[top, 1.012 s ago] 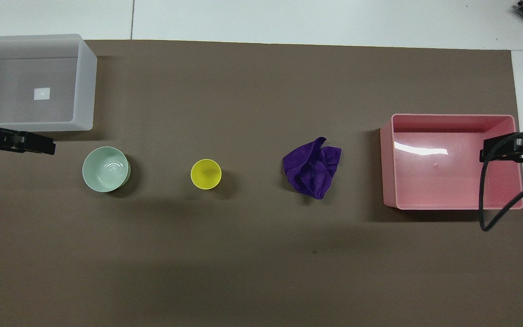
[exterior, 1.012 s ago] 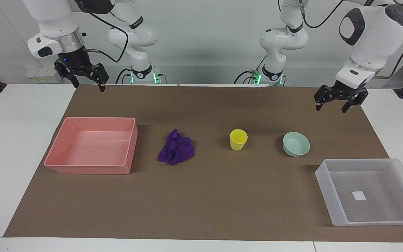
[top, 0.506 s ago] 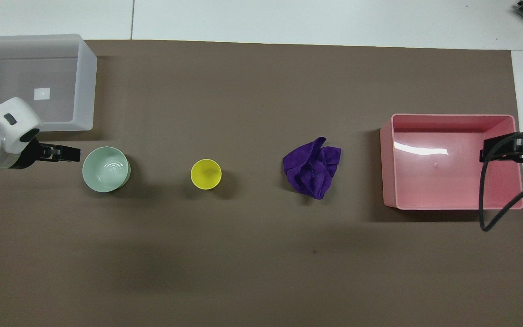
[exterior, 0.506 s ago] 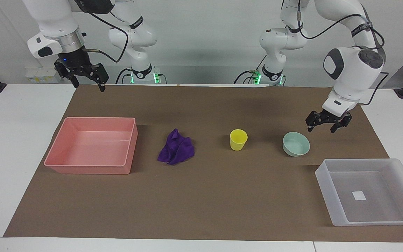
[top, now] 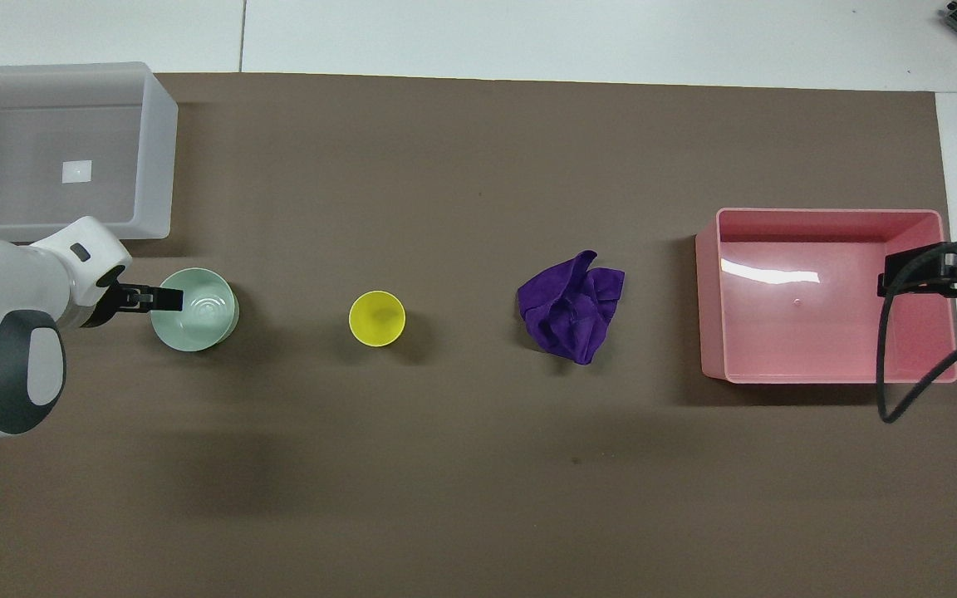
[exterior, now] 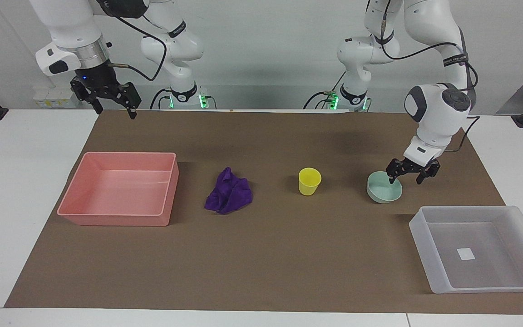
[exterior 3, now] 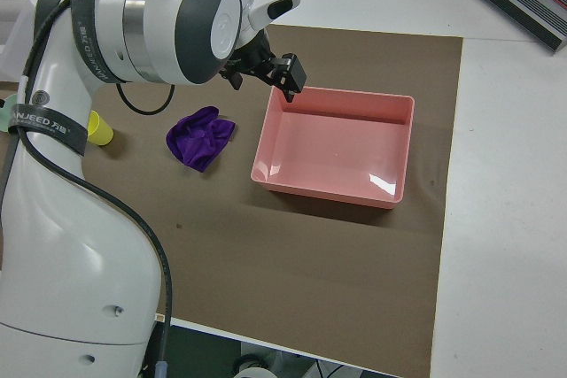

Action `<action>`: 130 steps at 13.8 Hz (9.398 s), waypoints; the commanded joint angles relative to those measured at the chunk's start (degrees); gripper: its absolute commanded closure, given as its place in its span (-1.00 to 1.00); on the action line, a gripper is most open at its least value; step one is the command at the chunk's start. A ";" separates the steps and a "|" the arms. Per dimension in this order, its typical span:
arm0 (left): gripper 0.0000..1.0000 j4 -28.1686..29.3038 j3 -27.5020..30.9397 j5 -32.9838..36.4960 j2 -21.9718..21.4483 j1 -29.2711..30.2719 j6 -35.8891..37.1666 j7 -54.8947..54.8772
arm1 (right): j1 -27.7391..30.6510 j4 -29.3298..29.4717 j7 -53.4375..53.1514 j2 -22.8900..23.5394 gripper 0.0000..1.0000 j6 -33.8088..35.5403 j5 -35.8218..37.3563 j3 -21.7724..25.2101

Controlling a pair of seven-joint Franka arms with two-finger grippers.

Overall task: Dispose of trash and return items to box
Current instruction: 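Reach the left gripper down to the rim of the pale green bowl, then lift the bowl into the clear box while the right gripper reaches the cloth, then grasp the purple cloth with the right gripper and carry it to the pink box, then release the cloth in the pink box while the left gripper reaches the cup, then grasp the yellow cup with the left gripper while the right gripper withdraws, then carry the yellow cup with the left gripper into the clear box, then release the cup into the bowl and draw the left gripper back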

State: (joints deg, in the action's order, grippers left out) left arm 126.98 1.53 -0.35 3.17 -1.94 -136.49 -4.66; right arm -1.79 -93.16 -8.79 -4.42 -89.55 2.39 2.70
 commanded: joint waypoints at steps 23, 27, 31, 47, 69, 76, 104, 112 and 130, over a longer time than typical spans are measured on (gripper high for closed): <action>1.00 -21.74 0.23 0.35 3.57 4.57 15.73 1.32 | -23.08 -16.07 -8.98 22.79 -1.00 -45.88 -1.16 -1.03; 1.00 -35.71 0.23 0.53 13.24 8.87 18.36 1.14 | -23.34 -19.60 -7.82 23.14 -1.00 -47.03 -1.16 -1.03; 1.00 -52.93 -0.65 0.35 26.94 12.13 22.66 0.45 | -23.26 -21.46 -7.38 23.49 0.99 -50.64 -1.24 -1.03; -0.15 -54.20 -5.40 0.62 37.18 16.62 13.09 -1.85 | -14.48 -13.37 -6.08 7.68 1.00 -28.40 2.00 -0.24; -1.00 -5.70 -5.40 0.44 -1.15 -17.55 4.05 25.11 | 5.22 -31.21 11.69 8.03 -1.00 -45.89 1.13 -0.42; -0.21 -1.56 -5.31 0.44 2.71 -22.32 -5.62 28.74 | -2.25 -15.34 -3.87 4.60 -1.00 -26.87 1.22 -1.12; 1.00 -49.63 -4.87 0.71 27.14 12.40 14.59 -2.72 | -0.14 4.39 4.39 3.19 -1.00 1.48 0.60 -0.95; 1.00 -44.99 -4.78 -1.14 30.32 14.07 6.86 -3.08 | -0.14 3.95 4.22 3.02 -1.00 1.39 0.51 -0.95; -1.00 -42.17 -4.78 -0.53 3.53 2.90 38.99 -2.99 | -0.23 2.90 3.07 2.40 -1.00 1.22 0.51 -1.03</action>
State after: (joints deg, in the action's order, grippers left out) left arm 81.72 -4.06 -0.40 11.25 1.12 -100.63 -6.86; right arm -2.50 -88.47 -5.32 -0.66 -88.27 2.96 2.17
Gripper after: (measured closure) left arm 0.000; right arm 0.000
